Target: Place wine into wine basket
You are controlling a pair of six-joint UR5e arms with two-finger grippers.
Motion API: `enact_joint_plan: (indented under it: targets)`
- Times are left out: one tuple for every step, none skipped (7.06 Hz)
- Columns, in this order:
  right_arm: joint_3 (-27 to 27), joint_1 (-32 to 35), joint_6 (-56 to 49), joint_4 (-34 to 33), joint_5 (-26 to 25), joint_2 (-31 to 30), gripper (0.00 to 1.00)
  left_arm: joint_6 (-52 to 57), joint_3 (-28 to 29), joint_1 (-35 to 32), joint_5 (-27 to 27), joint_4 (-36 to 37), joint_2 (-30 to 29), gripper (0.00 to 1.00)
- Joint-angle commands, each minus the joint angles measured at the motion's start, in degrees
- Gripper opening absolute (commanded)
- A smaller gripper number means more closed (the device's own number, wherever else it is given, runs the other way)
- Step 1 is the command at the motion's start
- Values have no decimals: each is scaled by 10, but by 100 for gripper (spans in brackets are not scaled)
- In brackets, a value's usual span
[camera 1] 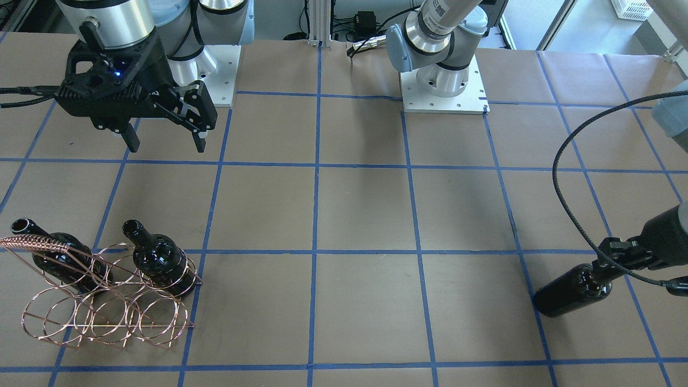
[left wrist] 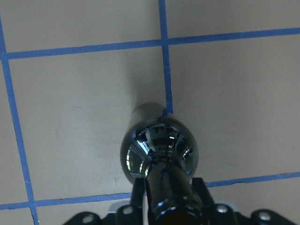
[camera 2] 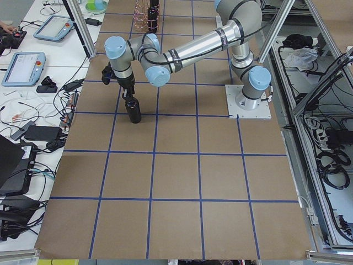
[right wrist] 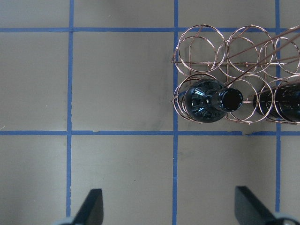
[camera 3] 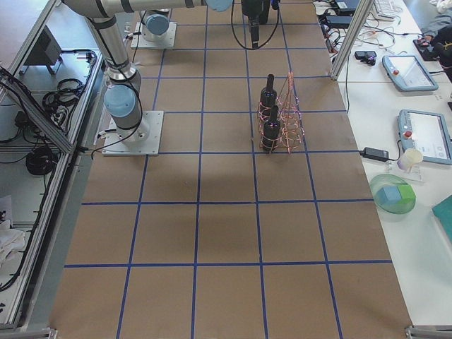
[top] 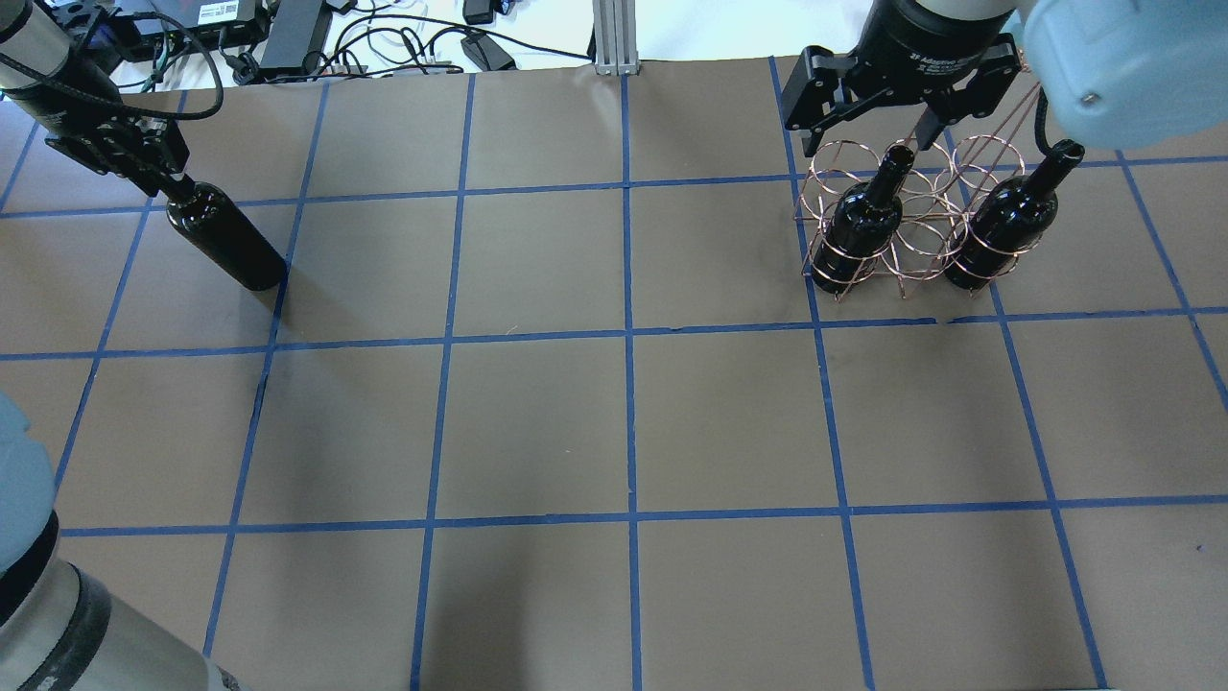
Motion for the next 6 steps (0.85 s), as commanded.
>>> enact_joint_plan:
  targets:
    - [1,0,0,0,0,0,100,1,0,0,5,1,3,0]
    - [1,0,0,0,0,0,100,1,0,0,4,0,7,0]
    - [1,0,0,0,-1,0,100,-6,-1,-11,0,-4,20,0]
    - [2,0,0,0,0,0,100,-26,-1,-26,3,-5,37,0]
    - [2,0,0,0,-1,0,100,-78,-5,-54,3,-13,58,0]
    - [3,0,0,0,-1,0,100,-128,-16,-101,2,-22,82,0]
